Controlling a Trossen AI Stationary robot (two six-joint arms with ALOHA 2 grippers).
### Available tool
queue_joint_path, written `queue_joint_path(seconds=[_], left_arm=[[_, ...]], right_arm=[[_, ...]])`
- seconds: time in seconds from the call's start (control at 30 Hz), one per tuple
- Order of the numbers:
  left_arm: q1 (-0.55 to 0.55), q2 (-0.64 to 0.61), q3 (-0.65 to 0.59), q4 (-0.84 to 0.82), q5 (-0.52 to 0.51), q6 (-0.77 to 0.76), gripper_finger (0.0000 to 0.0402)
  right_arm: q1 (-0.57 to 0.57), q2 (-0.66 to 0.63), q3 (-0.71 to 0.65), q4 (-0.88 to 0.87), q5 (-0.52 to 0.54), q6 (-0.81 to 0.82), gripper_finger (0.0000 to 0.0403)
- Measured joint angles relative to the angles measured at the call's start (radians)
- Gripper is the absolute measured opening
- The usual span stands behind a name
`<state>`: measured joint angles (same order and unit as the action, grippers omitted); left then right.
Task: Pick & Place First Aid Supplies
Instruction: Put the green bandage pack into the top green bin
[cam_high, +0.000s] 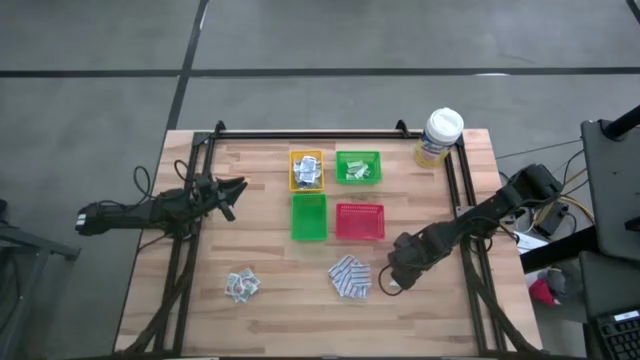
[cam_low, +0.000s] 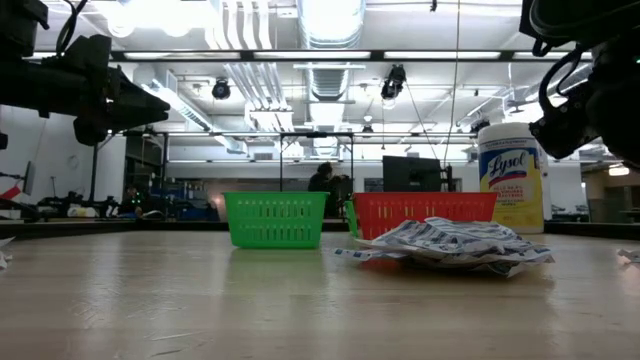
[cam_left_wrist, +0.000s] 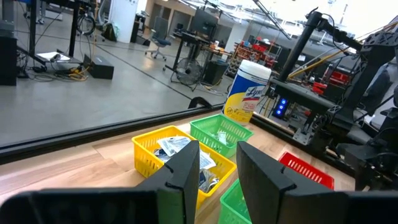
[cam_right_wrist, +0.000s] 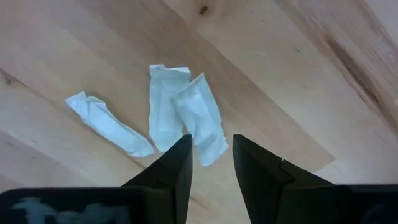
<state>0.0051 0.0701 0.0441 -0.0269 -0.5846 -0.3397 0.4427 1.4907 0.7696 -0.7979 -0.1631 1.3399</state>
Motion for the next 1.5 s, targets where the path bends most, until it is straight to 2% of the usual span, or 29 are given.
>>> queue_joint_path(seconds=[0.43,0.8,1.27,1.5], left_arm=[[0.0,0.0,0.0,0.0,0.0,0.051,0.0108],[0.0,0.0,0.0,0.0,0.0,0.053,0.0108],[0.0,0.0,0.0,0.0,0.0,0.053,0.0108],[0.0,0.0,0.0,0.0,0.0,0.053,0.0108]], right_arm=[[0.0,0.11,0.005,-0.009,-0.006,-0.004,0.0111],[0.0,0.07,-0.001,-0.129,-0.004,0.014,0.0111],[0.0,0.069,0.002,-0.124,-0.021,0.011,0.0111],[0.0,0.07,-0.016,-0.121,-0.021,0.019,0.0087]])
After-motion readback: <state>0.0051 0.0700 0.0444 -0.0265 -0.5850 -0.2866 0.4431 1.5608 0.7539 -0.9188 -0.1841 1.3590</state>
